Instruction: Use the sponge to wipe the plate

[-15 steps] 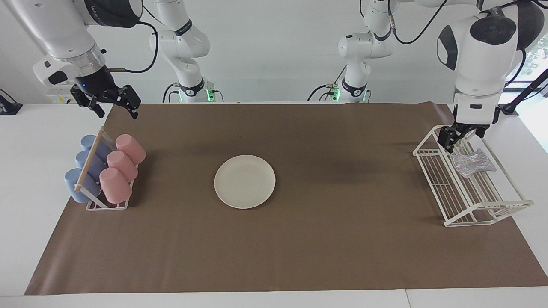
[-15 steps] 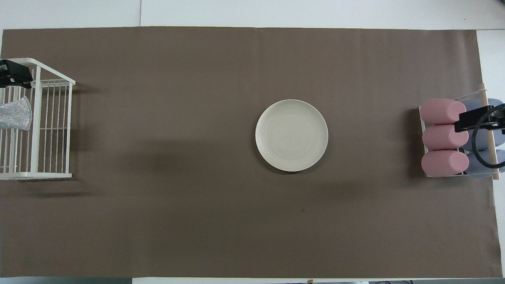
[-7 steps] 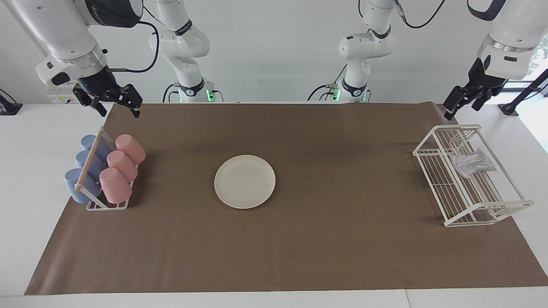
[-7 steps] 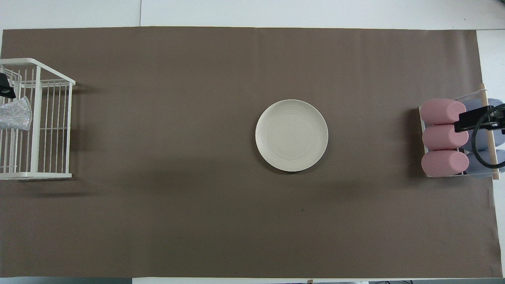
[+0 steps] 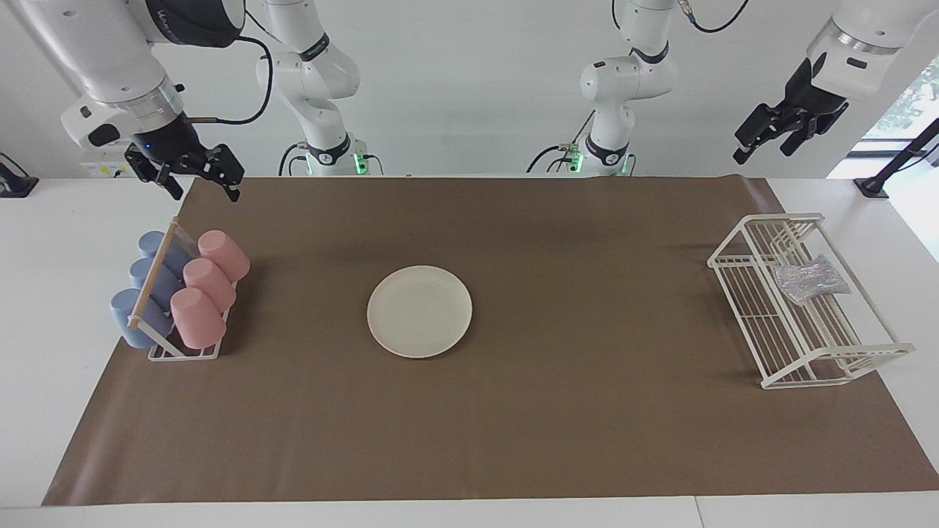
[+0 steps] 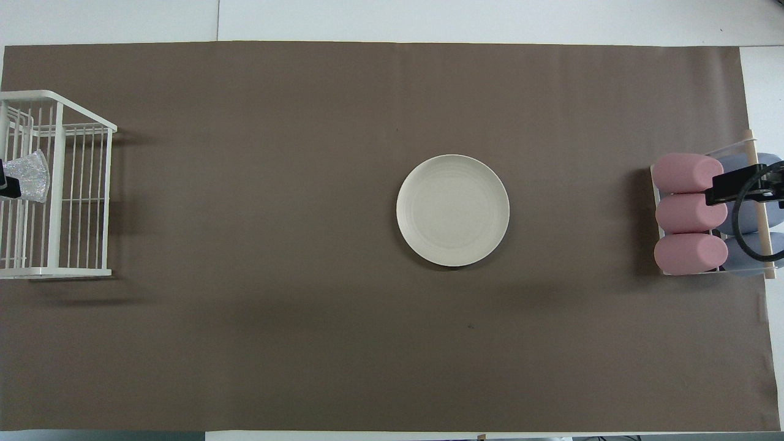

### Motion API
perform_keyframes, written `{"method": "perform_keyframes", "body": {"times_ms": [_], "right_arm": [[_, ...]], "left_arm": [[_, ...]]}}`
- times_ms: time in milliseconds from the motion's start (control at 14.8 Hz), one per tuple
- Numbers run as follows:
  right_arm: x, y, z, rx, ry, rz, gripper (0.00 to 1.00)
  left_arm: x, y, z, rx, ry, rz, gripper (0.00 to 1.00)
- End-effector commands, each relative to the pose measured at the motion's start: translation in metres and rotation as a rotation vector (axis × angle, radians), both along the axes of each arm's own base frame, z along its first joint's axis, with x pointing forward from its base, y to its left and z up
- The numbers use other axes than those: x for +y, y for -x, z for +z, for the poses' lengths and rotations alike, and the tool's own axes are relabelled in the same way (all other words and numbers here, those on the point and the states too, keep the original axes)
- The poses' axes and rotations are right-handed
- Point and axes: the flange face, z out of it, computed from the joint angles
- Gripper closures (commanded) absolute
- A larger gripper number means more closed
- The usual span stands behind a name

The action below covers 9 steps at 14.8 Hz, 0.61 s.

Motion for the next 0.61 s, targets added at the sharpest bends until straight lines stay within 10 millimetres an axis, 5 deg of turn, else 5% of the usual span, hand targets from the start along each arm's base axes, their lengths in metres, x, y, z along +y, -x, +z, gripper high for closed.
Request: {"method": "perform_keyframes", "body": {"times_ms": [0, 540], "right_arm": [[0.001, 0.004, 0.002, 0.009, 0.0, -0.013, 0.0], [0.002, 0.004, 0.002, 0.009, 0.001, -0.012, 0.0]], "left_arm": [[-0.01, 0.013, -0.001, 0.04, 0.024, -0.058, 0.0], [-0.003, 0.005, -0.008, -0.022, -0.061, -0.122, 0.0]]}}
